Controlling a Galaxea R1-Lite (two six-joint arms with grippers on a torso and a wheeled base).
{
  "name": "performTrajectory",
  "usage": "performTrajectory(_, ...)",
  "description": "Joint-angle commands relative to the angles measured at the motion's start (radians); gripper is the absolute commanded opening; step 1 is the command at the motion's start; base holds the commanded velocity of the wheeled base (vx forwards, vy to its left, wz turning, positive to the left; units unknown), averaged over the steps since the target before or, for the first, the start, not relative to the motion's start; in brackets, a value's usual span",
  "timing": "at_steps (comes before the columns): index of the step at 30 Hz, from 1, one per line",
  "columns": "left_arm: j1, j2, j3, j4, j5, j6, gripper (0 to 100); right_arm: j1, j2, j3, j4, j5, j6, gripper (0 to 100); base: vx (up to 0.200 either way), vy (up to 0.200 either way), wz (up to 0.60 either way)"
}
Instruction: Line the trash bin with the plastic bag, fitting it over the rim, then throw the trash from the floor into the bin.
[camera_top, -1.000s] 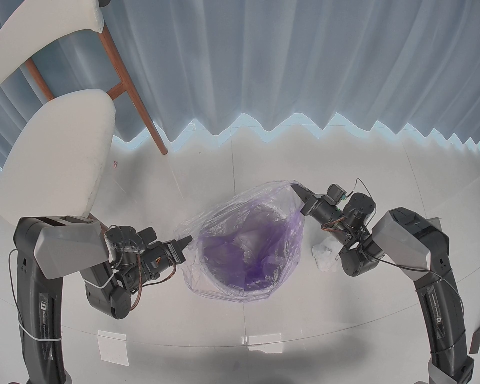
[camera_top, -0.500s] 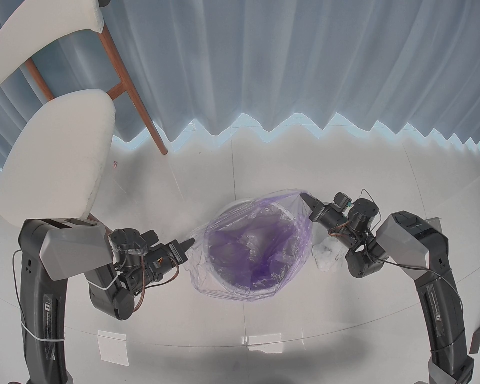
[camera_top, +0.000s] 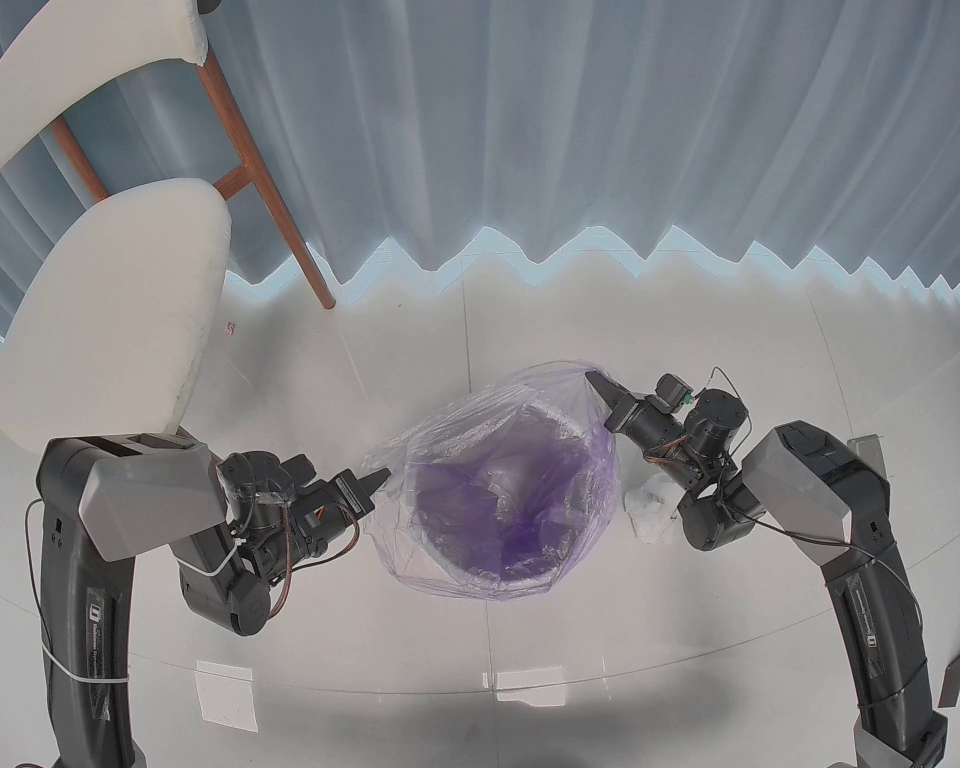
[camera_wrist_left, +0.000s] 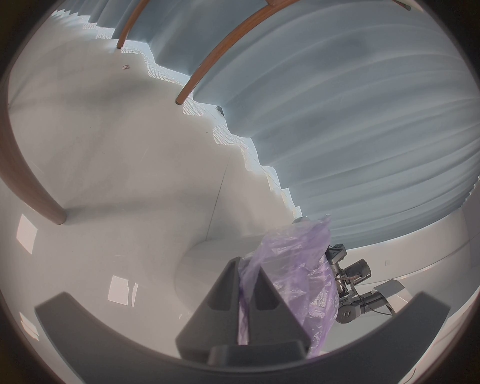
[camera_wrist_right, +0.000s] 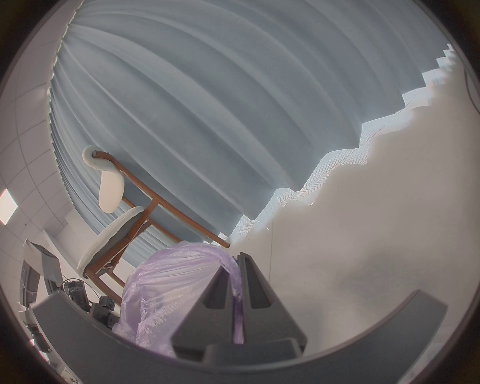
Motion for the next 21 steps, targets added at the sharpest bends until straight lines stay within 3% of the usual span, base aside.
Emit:
performTrajectory(1,-0.003,-0.002,-0.001,-0.002,0.001,0.000,0,0.004,0.002,-0.002,0.001,0.000,0.001,0,0.000,0.000,0.00)
performTrajectory(7,-0.006,-0.022,0.028,-0.002,0.004,0.012,0,0.004,-0.007,0.004,-0.013,0.000,0.001,0,0.000,0.000,0.00)
performTrajectory(8,-0.006,-0.027,0.041,-0.002,0.002,0.013,100,0.002,-0.010,0.006,-0.017,0.000,0.001,100,0.000,0.000,0.00)
performTrajectory(12,0.001,-0.076,0.059,-0.004,0.002,0.012,100,-0.007,-0.050,0.064,-0.105,0.000,0.005,100,0.000,0.000,0.00)
performTrajectory(18,-0.002,-0.166,0.108,-0.002,-0.004,0.010,100,-0.007,-0.216,0.306,-0.148,0.017,0.079,100,0.000,0.000,0.00)
performTrajectory(21,-0.006,-0.202,0.121,-0.002,-0.005,0.012,100,-0.005,-0.277,0.389,-0.151,0.062,0.093,100,0.000,0.000,0.00)
